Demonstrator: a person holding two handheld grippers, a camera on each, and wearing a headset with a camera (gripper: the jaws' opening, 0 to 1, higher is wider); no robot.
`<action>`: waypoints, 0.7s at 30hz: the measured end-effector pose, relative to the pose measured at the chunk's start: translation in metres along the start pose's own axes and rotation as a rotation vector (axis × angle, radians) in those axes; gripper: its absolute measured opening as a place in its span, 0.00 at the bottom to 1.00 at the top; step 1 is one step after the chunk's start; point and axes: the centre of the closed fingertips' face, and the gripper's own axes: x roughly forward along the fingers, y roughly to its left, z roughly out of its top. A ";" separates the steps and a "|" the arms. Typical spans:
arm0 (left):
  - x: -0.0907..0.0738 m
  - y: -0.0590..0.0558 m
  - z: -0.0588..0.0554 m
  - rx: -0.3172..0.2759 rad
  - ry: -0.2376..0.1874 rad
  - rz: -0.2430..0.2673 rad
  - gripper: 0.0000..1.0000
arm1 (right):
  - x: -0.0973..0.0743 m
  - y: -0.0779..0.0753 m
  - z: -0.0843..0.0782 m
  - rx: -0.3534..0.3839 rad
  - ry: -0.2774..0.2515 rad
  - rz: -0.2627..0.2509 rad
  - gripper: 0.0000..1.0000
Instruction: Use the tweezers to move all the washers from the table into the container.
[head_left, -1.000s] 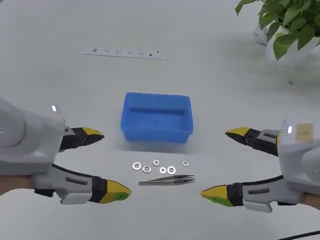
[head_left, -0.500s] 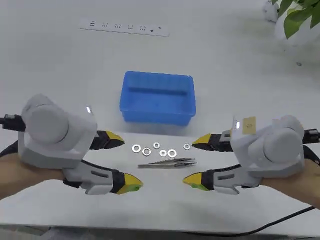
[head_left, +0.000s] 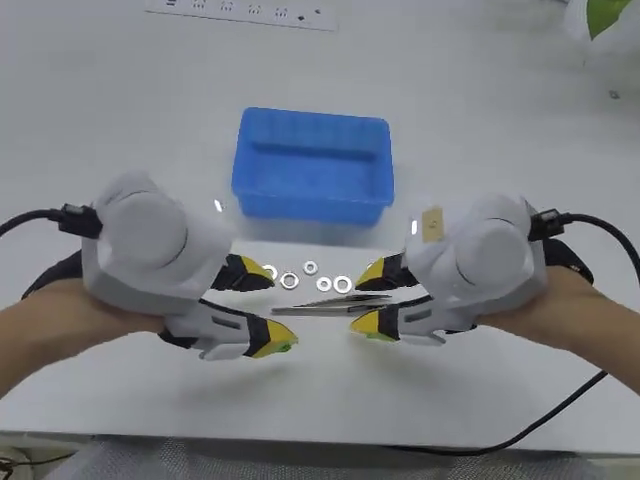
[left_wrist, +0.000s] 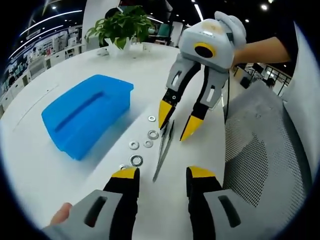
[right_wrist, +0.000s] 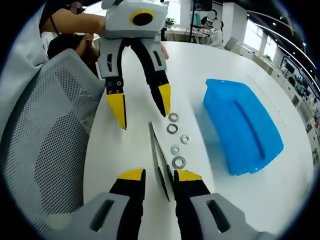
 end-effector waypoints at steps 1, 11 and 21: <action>0.001 -0.001 0.000 0.004 0.005 -0.006 0.41 | 0.001 0.000 0.000 -0.005 0.003 0.002 0.22; 0.006 0.004 -0.008 0.090 0.078 0.003 0.32 | 0.003 -0.002 -0.001 -0.059 0.024 0.014 0.17; 0.015 0.002 -0.005 0.134 0.113 -0.027 0.28 | 0.004 -0.001 -0.002 -0.140 0.057 0.007 0.10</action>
